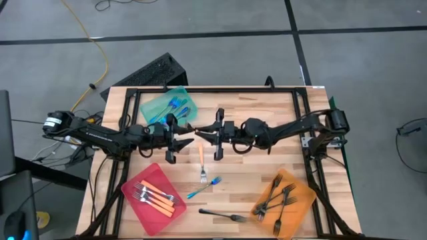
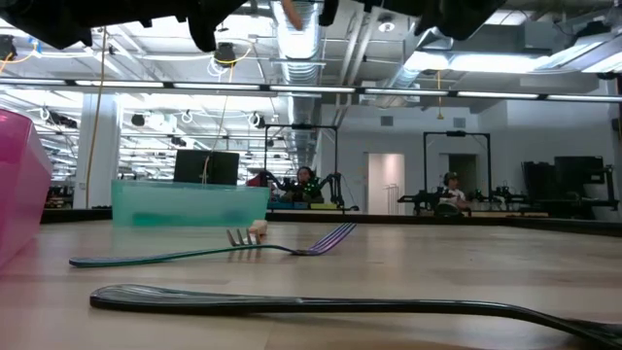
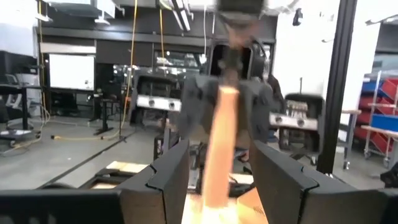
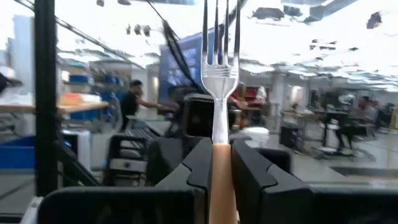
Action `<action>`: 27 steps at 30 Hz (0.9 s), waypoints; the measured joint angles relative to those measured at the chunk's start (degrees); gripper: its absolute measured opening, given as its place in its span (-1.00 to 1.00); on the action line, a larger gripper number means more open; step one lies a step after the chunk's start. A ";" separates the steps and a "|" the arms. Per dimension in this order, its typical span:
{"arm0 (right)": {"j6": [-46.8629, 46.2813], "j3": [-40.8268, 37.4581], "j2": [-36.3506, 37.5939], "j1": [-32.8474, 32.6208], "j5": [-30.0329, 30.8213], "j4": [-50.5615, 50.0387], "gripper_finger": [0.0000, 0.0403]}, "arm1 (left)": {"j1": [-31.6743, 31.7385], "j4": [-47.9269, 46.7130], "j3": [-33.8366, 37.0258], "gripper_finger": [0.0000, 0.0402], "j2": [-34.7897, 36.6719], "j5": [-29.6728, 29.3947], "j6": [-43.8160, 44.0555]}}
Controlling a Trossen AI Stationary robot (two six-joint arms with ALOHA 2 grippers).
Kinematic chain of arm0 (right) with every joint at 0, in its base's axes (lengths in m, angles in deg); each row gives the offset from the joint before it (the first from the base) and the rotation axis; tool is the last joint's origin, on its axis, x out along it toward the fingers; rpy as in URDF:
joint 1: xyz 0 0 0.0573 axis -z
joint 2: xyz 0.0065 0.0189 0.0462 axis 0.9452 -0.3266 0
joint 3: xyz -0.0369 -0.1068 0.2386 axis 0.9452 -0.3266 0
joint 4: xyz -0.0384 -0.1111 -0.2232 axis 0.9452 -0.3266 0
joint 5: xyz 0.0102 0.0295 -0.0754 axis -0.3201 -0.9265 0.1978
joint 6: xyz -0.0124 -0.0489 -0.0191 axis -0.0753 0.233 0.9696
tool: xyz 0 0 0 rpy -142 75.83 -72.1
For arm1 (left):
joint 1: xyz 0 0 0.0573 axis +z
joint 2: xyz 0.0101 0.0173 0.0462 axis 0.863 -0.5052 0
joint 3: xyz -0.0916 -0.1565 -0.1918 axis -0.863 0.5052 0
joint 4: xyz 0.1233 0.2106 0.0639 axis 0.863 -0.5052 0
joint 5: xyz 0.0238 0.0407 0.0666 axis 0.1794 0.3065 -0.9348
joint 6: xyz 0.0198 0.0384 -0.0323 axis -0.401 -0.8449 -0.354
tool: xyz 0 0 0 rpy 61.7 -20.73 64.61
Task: Sort silverware by color (type)
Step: Put the orange fork into the red bin
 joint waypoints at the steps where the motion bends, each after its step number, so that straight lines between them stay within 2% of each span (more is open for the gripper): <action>1: -0.46 0.20 -0.79 -0.03 -0.78 1.18 -0.69 | 0.00 0.66 0.00 -0.23 -0.22 0.00 -0.01; 10: -0.87 0.56 -3.27 0.11 -2.41 5.52 -0.69 | 0.07 1.10 0.00 -0.23 -0.29 0.13 0.72; 22: -0.68 0.64 -3.25 0.23 -3.79 5.33 -0.69 | 0.11 1.36 0.00 -0.23 -0.29 0.50 3.51; 27: -0.69 0.64 -3.25 0.50 -4.05 5.32 -0.69 | 0.12 1.46 -2.02 -0.23 -3.75 2.15 4.44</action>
